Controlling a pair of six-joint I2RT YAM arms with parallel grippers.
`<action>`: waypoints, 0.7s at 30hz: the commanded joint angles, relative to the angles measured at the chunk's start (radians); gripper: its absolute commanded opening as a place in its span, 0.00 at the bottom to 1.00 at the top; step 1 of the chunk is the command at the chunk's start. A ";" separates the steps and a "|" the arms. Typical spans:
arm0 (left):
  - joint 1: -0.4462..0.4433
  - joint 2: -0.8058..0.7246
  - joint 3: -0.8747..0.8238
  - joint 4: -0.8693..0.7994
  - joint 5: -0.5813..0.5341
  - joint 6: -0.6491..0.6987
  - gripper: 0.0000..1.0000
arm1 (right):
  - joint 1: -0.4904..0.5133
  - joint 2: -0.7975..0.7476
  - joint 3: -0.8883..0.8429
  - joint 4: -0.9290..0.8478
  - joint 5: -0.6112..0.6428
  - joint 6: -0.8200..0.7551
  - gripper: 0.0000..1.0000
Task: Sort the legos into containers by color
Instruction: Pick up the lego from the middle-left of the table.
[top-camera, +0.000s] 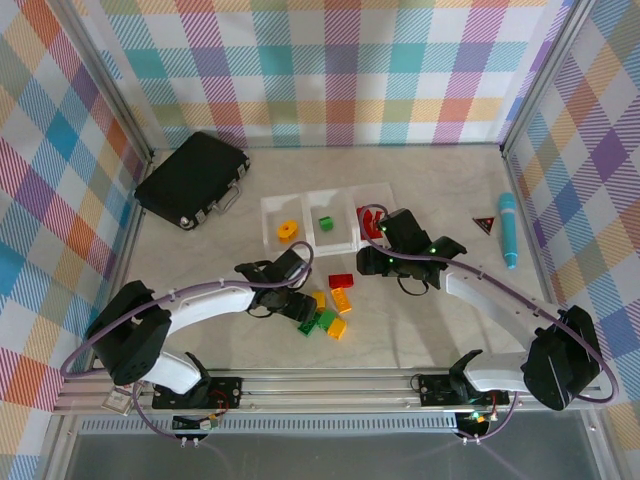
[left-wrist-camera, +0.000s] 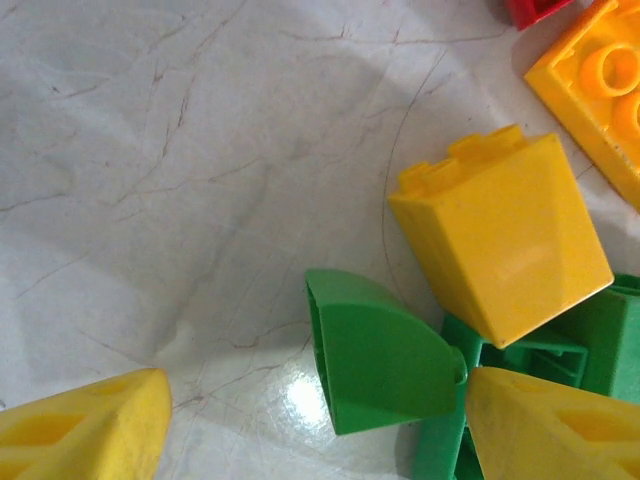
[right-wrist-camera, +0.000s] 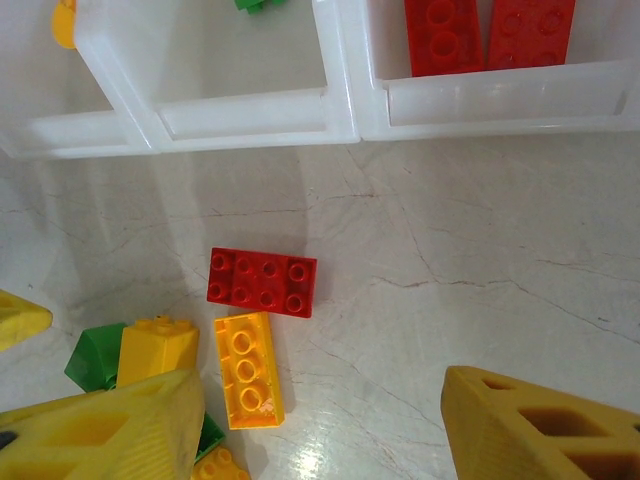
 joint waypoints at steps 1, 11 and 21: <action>0.008 0.032 0.039 0.007 0.009 0.003 0.76 | 0.007 -0.007 -0.012 0.009 -0.003 0.009 0.65; 0.008 0.105 0.060 0.015 -0.003 -0.007 0.73 | 0.007 0.010 -0.019 0.012 -0.003 0.002 0.65; 0.008 0.142 0.080 0.003 -0.015 -0.026 0.59 | 0.007 0.023 -0.029 0.029 0.002 0.003 0.65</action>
